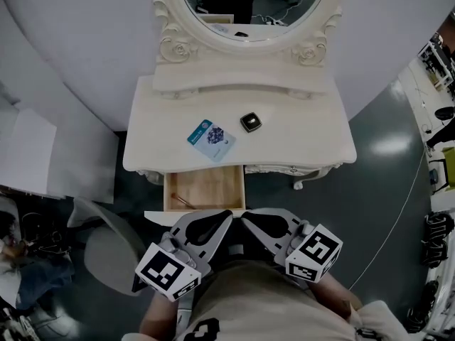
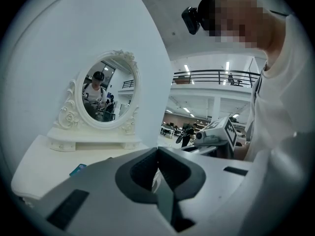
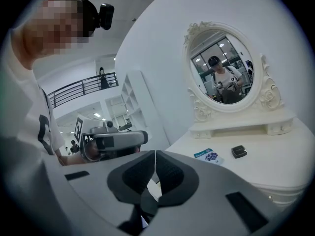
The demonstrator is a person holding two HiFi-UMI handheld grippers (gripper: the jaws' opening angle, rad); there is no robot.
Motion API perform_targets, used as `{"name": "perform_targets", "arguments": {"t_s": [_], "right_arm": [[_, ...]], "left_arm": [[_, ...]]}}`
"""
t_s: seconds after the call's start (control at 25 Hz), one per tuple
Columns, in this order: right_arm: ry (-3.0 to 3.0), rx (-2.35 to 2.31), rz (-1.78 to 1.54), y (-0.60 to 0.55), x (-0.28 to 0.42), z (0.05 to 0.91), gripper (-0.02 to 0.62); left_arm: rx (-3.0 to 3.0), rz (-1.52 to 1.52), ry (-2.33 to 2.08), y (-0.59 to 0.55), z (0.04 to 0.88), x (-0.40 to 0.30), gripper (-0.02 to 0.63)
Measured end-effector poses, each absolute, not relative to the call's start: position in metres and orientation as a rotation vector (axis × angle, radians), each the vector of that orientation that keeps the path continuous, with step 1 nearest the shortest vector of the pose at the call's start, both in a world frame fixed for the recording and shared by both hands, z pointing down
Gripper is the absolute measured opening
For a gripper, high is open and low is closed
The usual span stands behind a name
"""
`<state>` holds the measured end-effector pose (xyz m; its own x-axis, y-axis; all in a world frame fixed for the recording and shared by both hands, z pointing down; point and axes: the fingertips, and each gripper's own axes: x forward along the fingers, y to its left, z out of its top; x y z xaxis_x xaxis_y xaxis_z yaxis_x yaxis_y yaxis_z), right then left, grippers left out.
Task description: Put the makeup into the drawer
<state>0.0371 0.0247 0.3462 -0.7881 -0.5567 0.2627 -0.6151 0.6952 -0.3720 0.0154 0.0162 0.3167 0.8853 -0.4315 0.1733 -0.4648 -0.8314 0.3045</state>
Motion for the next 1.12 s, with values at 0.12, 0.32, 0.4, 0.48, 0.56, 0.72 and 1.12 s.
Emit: {"name": "perform_targets", "arguments": {"t_s": [0.12,0.32,0.4,0.48,0.56,0.72,1.12], "right_arm": [[-2.763,0.989,0.702,0.006,0.054,0.352,0.028],[-2.743,1.024,0.743,-0.025,0.076,0.362,0.028],[-2.733,1.035,0.758,-0.038,0.085,0.368,0.028],[-2.719,1.055,0.769,-0.053,0.095,0.374,0.028],[-2.701,1.085,0.778,-0.070,0.107,0.381,0.028],[-2.635,1.145,0.798,-0.107,0.135,0.404,0.029],[-2.476,1.195,0.822,-0.187,0.172,0.476,0.299]], "left_arm": [[2.693,0.161,-0.664,-0.002,0.325,0.026,0.052],[2.665,0.200,-0.650,-0.030,0.337,0.043,0.054],[2.655,0.210,-0.647,-0.039,0.340,0.049,0.054],[2.644,0.219,-0.649,-0.049,0.343,0.056,0.052],[2.633,0.233,-0.656,-0.059,0.348,0.061,0.054],[2.599,0.263,-0.673,-0.076,0.357,0.071,0.054],[2.526,0.294,-0.728,-0.110,0.374,0.091,0.054]]}}
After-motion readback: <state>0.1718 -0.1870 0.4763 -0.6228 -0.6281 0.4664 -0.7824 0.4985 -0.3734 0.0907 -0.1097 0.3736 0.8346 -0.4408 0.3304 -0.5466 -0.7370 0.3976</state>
